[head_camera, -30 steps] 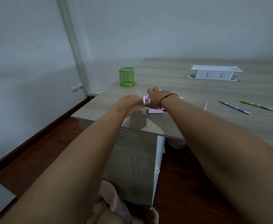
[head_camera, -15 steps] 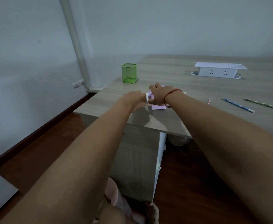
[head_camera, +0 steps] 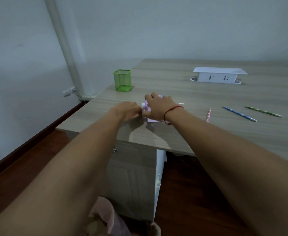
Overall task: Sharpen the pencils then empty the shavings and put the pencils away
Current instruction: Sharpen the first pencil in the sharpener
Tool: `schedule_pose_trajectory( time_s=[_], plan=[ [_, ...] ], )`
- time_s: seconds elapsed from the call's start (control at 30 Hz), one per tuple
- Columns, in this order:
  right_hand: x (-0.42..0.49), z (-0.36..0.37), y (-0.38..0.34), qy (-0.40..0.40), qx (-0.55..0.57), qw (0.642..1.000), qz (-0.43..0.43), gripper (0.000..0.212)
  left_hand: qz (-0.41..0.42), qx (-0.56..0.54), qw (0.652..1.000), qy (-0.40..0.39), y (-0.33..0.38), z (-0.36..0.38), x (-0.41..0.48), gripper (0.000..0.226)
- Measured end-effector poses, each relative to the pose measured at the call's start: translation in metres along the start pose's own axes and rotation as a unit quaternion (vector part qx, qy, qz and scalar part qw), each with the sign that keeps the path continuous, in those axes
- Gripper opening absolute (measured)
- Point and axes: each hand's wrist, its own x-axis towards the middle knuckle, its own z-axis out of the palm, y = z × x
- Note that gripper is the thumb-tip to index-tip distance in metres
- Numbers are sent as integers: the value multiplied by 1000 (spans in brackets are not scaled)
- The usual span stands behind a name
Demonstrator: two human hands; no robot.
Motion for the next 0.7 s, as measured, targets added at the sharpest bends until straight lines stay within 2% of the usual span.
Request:
schedule_pose_trajectory(
  time_s=[0.1,0.27,0.53,0.7],
  plan=[
    [-1,1,-1,12,4,1000,15,48,4,67,997,42,-9,-10,15,20],
    [-1,0,-2,6,2,999,34,49,23,109,984,137,-16,-21,20,18],
    [-1,-11,-8,-35,1,997,63,54,33,104,967,229,-9,-26,0,17],
    [-2,-15,-9,-59,10,996,64,55,5,41,966,254,5,-14,-23,17]
  ],
)
